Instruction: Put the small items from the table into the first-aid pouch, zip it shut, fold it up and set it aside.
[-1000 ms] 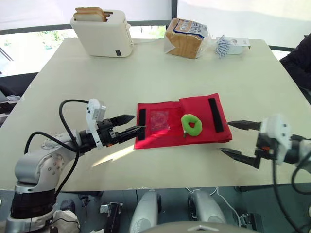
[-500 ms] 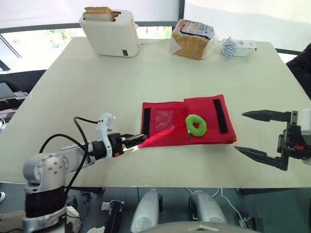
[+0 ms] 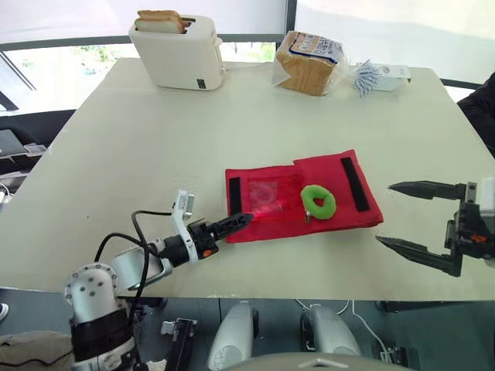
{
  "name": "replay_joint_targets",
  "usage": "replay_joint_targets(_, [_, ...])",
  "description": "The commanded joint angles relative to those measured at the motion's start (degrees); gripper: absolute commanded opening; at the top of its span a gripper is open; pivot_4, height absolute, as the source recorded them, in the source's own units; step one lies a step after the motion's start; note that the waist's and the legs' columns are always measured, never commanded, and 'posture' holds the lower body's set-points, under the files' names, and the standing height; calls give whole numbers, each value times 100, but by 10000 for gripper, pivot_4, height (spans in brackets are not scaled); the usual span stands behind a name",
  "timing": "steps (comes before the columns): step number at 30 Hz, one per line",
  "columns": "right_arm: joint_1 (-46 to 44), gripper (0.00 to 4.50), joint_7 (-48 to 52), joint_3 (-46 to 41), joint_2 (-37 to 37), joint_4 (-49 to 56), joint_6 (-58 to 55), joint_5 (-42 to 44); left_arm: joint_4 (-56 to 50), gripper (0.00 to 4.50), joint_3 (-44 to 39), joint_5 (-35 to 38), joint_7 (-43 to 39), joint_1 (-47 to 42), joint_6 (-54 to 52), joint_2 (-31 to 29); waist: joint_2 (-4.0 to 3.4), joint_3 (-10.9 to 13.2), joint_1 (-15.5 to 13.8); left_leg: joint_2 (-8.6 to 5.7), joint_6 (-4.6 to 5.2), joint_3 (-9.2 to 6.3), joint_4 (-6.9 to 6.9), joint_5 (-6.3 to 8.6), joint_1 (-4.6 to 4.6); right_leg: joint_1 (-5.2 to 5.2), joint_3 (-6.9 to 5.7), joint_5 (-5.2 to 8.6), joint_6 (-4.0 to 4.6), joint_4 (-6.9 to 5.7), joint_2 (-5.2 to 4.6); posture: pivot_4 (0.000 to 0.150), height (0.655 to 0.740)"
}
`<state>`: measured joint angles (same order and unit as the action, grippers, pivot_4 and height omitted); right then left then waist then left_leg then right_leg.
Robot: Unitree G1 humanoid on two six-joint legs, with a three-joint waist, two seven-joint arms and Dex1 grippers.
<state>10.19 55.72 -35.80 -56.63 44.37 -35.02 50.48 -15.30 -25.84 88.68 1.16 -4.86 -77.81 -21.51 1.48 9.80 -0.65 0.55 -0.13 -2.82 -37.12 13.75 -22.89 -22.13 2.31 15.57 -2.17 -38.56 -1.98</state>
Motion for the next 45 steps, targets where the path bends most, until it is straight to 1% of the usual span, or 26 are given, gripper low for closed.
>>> replay_joint_targets(1, [12, 44868, 19, -451, -180, 56, -152, 192, -379, 45000, 221, 512, 400, 192, 590, 17, 0, 0, -10, 0, 0, 1, 0, 0, 0, 0, 1, 0, 0, 1, -1, 1500, 7400])
replay_joint_targets(4, [39, 44868, 35, -513, -225, 61, -205, 216, -415, 45000, 469, 800, 631, 340, 900, -23, 0, 0, -15, -1, 0, -2, 0, 0, -1, 3, 0, 0, 2, 4, -1, 1500, 7400])
replay_joint_targets(8, [-37, 44868, 0, -481, -237, 18, -210, 190, -486, 45000, 766, 942, 562, 548, 1011, -382, 0, 0, -6, -2, 0, 0, 1, 0, 0, 3, 0, 0, 2, 5, 1, 1500, 7400])
replay_joint_targets(9, [-41, 45000, -2, -467, -237, 12, -209, 176, -460, 39874, 827, 992, 558, 587, 1052, -457, -1, 0, -7, -2, 0, 0, 1, 0, 1, 3, 0, 0, 2, 5, 2, 1500, 7400])
replay_joint_targets(10, [-40, 45000, -5, -449, -232, 1, -198, 148, -462, 37653, 903, 1020, 518, 622, 1090, -515, -2, -1, -11, -1, 0, -1, 1, 0, 1, 3, -1, 1, 2, 5, 3, 1500, 7400])
replay_joint_targets(11, [-39, 45000, -6, -437, -228, -6, -191, 130, -468, 33243, 969, 1048, 484, 649, 1133, -569, -2, -1, -11, -1, 0, 0, 1, 0, 1, 3, -1, 1, 3, 5, 3, 1500, 7400])
replay_joint_targets(13, [-52, 45000, -22, -402, -223, -13, -170, 90, -455, 22247, 1146, 1204, 577, 681, 1272, -554, -2, -1, -13, -1, 0, 1, 1, 0, 0, 3, -1, 1, 3, 7, 2, 1500, 7400])
replay_joint_targets(14, [-64, 45000, -33, -390, -221, -8, -164, 82, -451, 19115, 1232, 1232, 604, 685, 1327, -553, -2, -1, -14, -2, 1, 1, 1, 0, 0, 3, -1, 1, 2, 8, 1, 1500, 7400])
replay_joint_targets(17, [-97, 45000, -60, -372, -217, 9, -167, 79, -434, 4175, 1438, 1216, 592, 671, 1480, -586, -2, -1, -15, -2, 1, 0, 1, 0, -1, 3, -1, 1, 3, 10, 1, 1500, 7400])
replay_joint_targets(18, [-110, 45000, -71, -359, -217, 9, -168, 64, -427, 1604, 1477, 1201, 562, 662, 1515, -615, -2, -1, -14, -2, 1, 0, 1, 0, -1, 3, -1, 1, 3, 10, 2, 1500, 7400])
replay_joint_targets(20, [-168, 45000, -149, -283, -228, -7, -211, 64, -370, 1604, 1494, 1201, 471, 625, 1572, -707, -2, -1, -14, -1, 1, 1, 1, 0, -1, 3, 0, 2, 3, 10, 2, 1500, 7400])
replay_joint_targets(23, [-343, 45000, -314, -37, -242, -41, -236, 18, -178, 1604, 1400, 1022, 127, 504, 1552, -976, -3, 0, -8, -1, 1, 1, 1, 0, -1, 3, -2, 2, 4, 11, 4, 1500, 7400])
replay_joint_targets(25, [-598, 45000, -452, 340, -207, -111, -219, -23, 134, 1604, 1256, 807, -366, 346, 1429, -1368, -4, 0, -1, -2, 1, 1, 2, 0, 0, 3, -2, 2, 4, 12, 6, 1500, 7400])
replay_joint_targets(29, [-1329, 45000, -750, 1370, -25, -358, -215, -234, 893, 1604, 1203, -26, -1698, -133, 1260, -2257, -11, 5, 82, -7, 1, 8, 12, 0, 2, 0, -6, 7, 13, 21, 21, 1500, 7400])
replay_joint_targets(32, [-2006, 45000, -849, 2310, 218, -725, -73, -719, 1415, 1604, 1456, -893, -2850, -549, 1302, -2818, -10, 9, 137, -10, 0, 14, 19, 0, 2, 0, -11, 5, 9, 27, 22, 1500, 7400])
replay_joint_targets(35, [-2702, 45000, -766, 3128, 580, -1303, 178, -1286, 1882, 1604, 1718, -1669, -3702, -847, 1430, -3143, -12, 9, 181, -12, 0, 17, 33, 0, 1, -2, -8, 1, 5, 42, 18, 1500, 7400])
replay_joint_targets(38, [-3310, 45000, -649, 3784, 1038, -2033, 464, -1806, 2143, 1604, 1844, -2141, -4324, -1104, 1446, -3257, -15, 12, 177, -8, 0, 12, 44, 0, -2, -9, -3, 0, 4, 51, 15, 1500, 7400])
replay_joint_targets(40, [-3669, 39493, -555, 4163, 1358, -2598, 652, -2130, 2239, 0, 1851, -2348, -4597, -1258, 1457, -3229, -12, 13, 184, -7, 0, 9, 46, -1, -4, -14, -3, -1, 3, 52, 16, 1500, 7400])
replay_joint_targets(41, [-3878, 37254, -562, 4375, 1579, -3005, 796, -2381, 2291, 0, 1836, -2463, -4668, -1349, 1490, -3181, -12, 13, 179, -7, -1, 8, 46, -1, -8, -16, -4, -1, 3, 52, 17, 1500, 7400])
replay_joint_targets(44, [-4188, 22304, -473, 4788, 1958, -3743, 1190, -2949, 2299, 0, 1802, -2723, -4918, -1486, 1528, -3107, -13, 14, 156, -5, -1, 5, 47, -1, -11, -22, -6, -2, 4, 49, 16, 1500, 7400])
replay_joint_targets(45, [-4264, 18315, -537, 4893, 2096, -3910, 1231, -3088, 2327, 0, 1737, -2730, -4958, -1567, 1507, -3090, -13, 14, 146, -4, -1, 4, 47, -1, -12, -23, -7, -2, 4, 48, 13, 1500, 7400])
